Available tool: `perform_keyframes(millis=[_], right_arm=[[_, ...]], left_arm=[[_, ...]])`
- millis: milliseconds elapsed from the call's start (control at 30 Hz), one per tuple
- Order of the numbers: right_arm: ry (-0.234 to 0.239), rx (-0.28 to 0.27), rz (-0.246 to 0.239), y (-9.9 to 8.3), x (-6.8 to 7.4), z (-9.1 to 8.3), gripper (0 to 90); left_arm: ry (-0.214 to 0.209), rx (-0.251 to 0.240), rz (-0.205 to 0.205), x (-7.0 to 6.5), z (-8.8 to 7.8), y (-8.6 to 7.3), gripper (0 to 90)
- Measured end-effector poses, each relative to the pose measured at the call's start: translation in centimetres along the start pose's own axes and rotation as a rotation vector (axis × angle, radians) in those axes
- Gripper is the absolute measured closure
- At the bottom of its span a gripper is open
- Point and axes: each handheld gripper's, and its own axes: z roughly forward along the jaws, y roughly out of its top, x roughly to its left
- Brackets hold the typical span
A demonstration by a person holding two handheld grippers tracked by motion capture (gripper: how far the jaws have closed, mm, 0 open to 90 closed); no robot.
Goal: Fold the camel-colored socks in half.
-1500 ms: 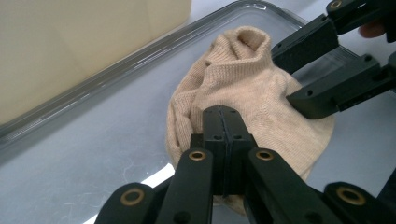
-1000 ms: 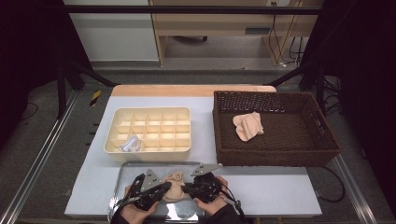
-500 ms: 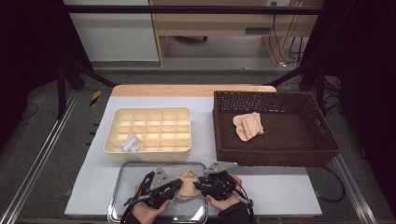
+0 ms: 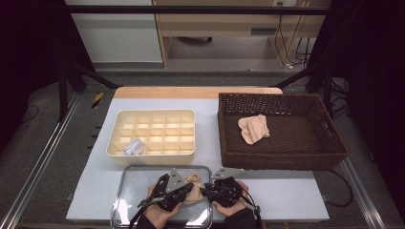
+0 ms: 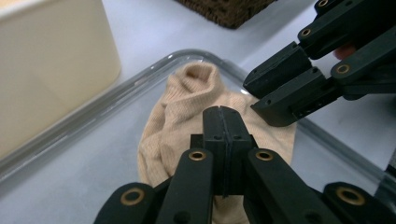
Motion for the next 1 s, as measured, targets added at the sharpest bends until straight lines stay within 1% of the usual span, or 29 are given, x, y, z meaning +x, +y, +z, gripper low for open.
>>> perform_keyframes(millis=[100, 133, 167, 200, 267, 300, 333, 400, 467, 500, 533, 567, 600, 667, 767, 800, 833, 900, 933, 967, 1000], right_arm=[[0.011, -0.003, 0.005, -0.1, 0.0, 0.4, 72.8], [0.018, -0.005, 0.013, -0.1, 0.0, 0.5, 76.0], [0.018, -0.005, 0.013, -0.1, 0.0, 0.5, 76.0], [0.026, -0.004, 0.016, -0.1, 0.0, 0.5, 78.0], [0.044, 0.002, 0.032, 0.0, -0.1, 0.6, 82.8], [0.044, 0.002, 0.032, 0.0, -0.1, 0.6, 82.8], [0.056, 0.009, 0.056, 0.1, -0.2, 0.6, 83.9], [0.063, 0.001, 0.059, 0.3, -0.2, 0.4, 84.6], [0.071, -0.034, 0.050, 0.6, 0.0, -0.1, 85.1], [0.071, -0.034, 0.050, 0.6, 0.0, -0.1, 85.1], [0.080, -0.057, 0.042, 0.9, 0.1, -0.5, 85.3], [0.087, -0.076, 0.025, 1.1, 0.4, -0.9, 85.4], [0.072, -0.085, -0.005, 1.4, 0.8, -1.2, 85.4], [0.068, -0.084, -0.006, 1.5, 0.9, -1.3, 85.4], [0.065, -0.070, -0.007, 1.4, 0.8, -1.1, 85.4], [0.068, -0.069, -0.009, 1.5, 0.9, -1.0, 85.4], [0.068, -0.069, -0.009, 1.5, 0.9, -1.0, 85.4], [0.090, -0.084, -0.028, 1.5, 1.2, -1.1, 85.4], [0.115, -0.091, -0.056, 1.6, 1.6, -1.0, 85.3], [0.115, -0.091, -0.056, 1.6, 1.6, -1.0, 85.3], [0.123, -0.088, -0.070, 1.7, 1.9, -0.9, 85.3]], left_arm=[[-0.002, 0.007, -0.007, 0.2, 0.2, -0.4, 89.1], [-0.005, 0.005, -0.013, 0.2, 0.3, -0.5, 89.0], [-0.005, 0.005, -0.013, 0.2, 0.3, -0.5, 89.0], [-0.005, 0.006, -0.014, 0.2, 0.2, -0.6, 89.0], [-0.003, 0.005, -0.017, 0.2, 0.3, -0.6, 89.0], [-0.003, 0.005, -0.017, 0.2, 0.3, -0.6, 89.0], [-0.003, 0.004, -0.016, 0.2, 0.3, -0.7, 89.1], [0.002, -0.001, -0.021, 0.3, 0.3, -0.7, 89.1], [0.003, -0.002, -0.024, 0.3, 0.2, -0.8, 89.0], [0.000, -0.002, -0.030, 0.4, 0.2, -0.8, 89.0], [0.003, -0.003, -0.038, 0.5, 0.0, -0.7, 89.0], [0.007, -0.004, -0.043, 0.6, -0.1, -0.6, 89.1], [0.009, -0.008, -0.052, 0.7, -0.3, -0.6, 88.1], [0.006, -0.005, -0.071, 1.0, -0.6, -0.6, 87.8], [0.002, 0.008, -0.067, 0.9, -0.4, -1.0, 88.8], [0.015, 0.011, -0.054, 0.6, -0.1, -1.1, 88.9], [0.015, 0.011, -0.054, 0.6, -0.1, -1.1, 88.9], [0.018, 0.011, -0.055, 0.5, 0.0, -1.0, 89.0], [0.011, 0.010, -0.066, 0.6, 0.2, -1.0, 89.0], [0.011, 0.010, -0.066, 0.6, 0.2, -1.0, 89.0], [0.008, 0.010, -0.072, 0.6, 0.2, -1.0, 89.0]])
